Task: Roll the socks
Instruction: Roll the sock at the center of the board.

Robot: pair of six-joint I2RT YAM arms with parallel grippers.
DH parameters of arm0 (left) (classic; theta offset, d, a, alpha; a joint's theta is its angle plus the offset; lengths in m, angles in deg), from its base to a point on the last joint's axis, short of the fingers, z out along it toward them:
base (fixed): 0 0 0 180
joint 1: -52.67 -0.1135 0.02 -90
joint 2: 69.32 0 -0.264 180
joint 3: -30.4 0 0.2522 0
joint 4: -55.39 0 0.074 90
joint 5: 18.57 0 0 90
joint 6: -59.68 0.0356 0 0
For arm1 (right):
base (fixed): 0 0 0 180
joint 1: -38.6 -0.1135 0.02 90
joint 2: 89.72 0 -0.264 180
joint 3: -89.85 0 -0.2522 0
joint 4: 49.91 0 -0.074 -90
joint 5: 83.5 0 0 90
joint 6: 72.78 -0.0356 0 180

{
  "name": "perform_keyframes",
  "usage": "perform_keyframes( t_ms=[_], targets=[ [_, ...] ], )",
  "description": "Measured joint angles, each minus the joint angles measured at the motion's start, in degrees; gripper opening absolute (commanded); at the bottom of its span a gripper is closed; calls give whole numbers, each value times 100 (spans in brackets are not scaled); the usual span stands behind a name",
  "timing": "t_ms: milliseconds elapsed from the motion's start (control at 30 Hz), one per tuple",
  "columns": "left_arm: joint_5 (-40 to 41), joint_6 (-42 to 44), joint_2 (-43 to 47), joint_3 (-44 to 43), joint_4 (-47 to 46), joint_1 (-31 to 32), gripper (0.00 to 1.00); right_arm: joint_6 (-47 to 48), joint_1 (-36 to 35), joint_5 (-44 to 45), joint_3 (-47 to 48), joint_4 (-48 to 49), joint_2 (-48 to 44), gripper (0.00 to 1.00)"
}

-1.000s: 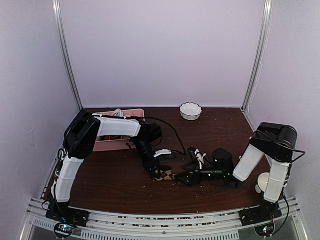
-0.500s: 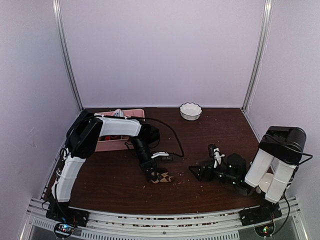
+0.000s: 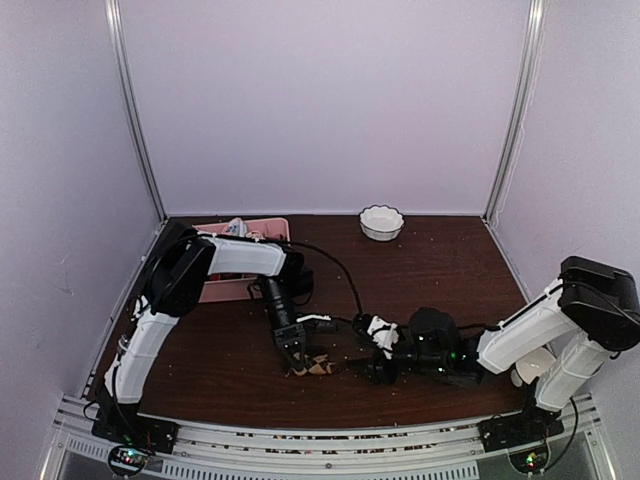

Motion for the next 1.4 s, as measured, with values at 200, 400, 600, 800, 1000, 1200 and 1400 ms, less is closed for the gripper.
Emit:
perform_keyframes(
  t_ms=[200,400,600,800,1000,1200,1400],
  targets=[
    [0,-31,-111,-146,188,0,0,1163,-743,52,1062,-1266,496,43],
    [15,-70,-146,-210,247,0,0,1823,-844,114,1700,-1759,852,37],
    [15,-70,-160,-227,275,0,0,2258,-844,282,2144,-2026,1366,37],
    [17,-68,-162,-225,291,0,0,2457,-846,625,2302,-2061,1530,36],
    [15,-63,-162,-219,289,0,10,2514,-846,708,2339,-2120,1602,26],
    [85,-44,212,155,96,-9,43,2275,-820,629,2450,-2079,1738,15],
    [907,-72,1311,1180,-1220,-33,48,1749,-629,210,2610,-1980,1950,10]
  ],
)
